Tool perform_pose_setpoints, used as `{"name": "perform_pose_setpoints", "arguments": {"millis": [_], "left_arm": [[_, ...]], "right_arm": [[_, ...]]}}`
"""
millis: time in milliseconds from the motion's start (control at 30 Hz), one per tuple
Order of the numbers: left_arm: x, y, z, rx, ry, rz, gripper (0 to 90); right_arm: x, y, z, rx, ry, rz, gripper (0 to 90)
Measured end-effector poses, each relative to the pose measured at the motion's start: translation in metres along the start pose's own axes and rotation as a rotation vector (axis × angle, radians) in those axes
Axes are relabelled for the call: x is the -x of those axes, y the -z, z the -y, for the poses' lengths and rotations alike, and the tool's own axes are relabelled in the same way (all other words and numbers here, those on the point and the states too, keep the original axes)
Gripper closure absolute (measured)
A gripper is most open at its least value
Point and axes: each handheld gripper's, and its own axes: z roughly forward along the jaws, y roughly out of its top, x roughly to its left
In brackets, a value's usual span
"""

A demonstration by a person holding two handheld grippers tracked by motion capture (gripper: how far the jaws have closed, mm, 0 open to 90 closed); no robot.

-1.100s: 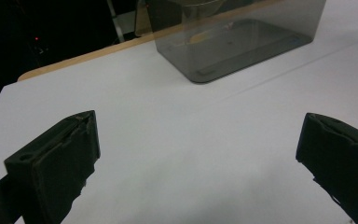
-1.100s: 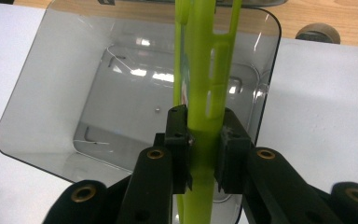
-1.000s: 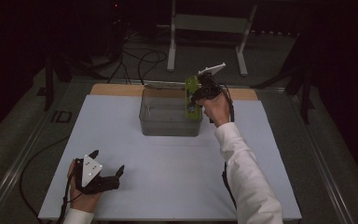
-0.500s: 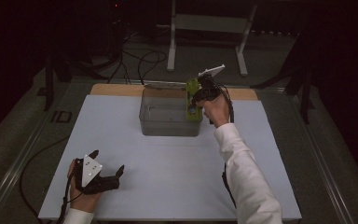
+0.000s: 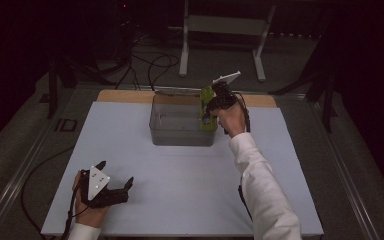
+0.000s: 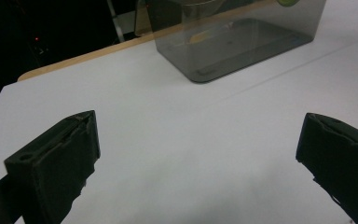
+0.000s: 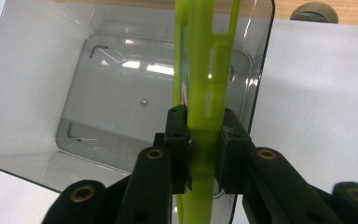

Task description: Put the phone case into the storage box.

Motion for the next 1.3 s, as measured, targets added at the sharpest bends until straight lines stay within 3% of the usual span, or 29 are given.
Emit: {"name": "perform_pose_setpoints", "arguments": {"millis": [1300], "left_arm": [[-0.002,0.001,0.000,0.009,0.008,-0.006,0.1]], "right_arm": [[-0.002,-0.022,0.000,-0.032,-0.038,0.023,77.1]]}}
